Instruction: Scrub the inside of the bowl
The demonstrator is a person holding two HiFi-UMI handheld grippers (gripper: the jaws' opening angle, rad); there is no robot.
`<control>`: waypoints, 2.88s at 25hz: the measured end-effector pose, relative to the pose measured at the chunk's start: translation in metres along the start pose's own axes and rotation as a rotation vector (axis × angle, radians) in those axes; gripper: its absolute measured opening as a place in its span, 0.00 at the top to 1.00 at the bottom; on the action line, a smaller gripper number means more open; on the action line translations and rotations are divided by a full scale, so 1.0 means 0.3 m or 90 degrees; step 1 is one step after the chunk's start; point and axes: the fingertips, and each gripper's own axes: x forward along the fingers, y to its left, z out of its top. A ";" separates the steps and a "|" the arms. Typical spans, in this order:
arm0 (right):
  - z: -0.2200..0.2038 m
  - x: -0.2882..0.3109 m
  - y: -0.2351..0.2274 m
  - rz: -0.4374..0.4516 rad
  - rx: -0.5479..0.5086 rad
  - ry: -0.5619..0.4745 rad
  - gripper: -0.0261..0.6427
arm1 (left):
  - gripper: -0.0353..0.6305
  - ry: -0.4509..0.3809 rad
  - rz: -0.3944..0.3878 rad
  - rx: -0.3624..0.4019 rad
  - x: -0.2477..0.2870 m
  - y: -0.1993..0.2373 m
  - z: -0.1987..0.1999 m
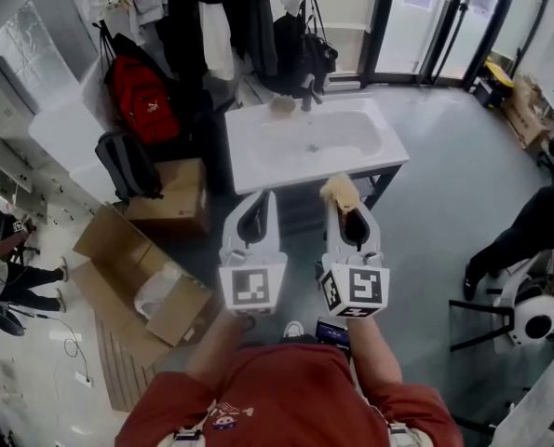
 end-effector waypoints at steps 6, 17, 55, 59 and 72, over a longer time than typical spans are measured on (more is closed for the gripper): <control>0.012 0.073 -0.118 0.015 -0.005 0.001 0.85 | 0.94 0.000 0.019 -0.004 0.106 -0.065 -0.007; -0.047 0.156 -0.171 0.017 0.002 0.001 0.85 | 0.94 0.008 0.025 -0.005 0.205 -0.048 -0.074; -0.277 1.176 -0.098 -0.016 -0.031 0.033 0.85 | 0.94 0.035 -0.015 -0.043 1.010 0.539 -0.438; -0.298 1.260 -0.075 -0.021 -0.039 0.032 0.85 | 0.94 0.021 -0.021 -0.045 1.070 0.603 -0.452; -0.283 1.423 -0.060 -0.040 -0.061 -0.005 0.85 | 0.94 0.009 -0.041 -0.051 1.212 0.696 -0.481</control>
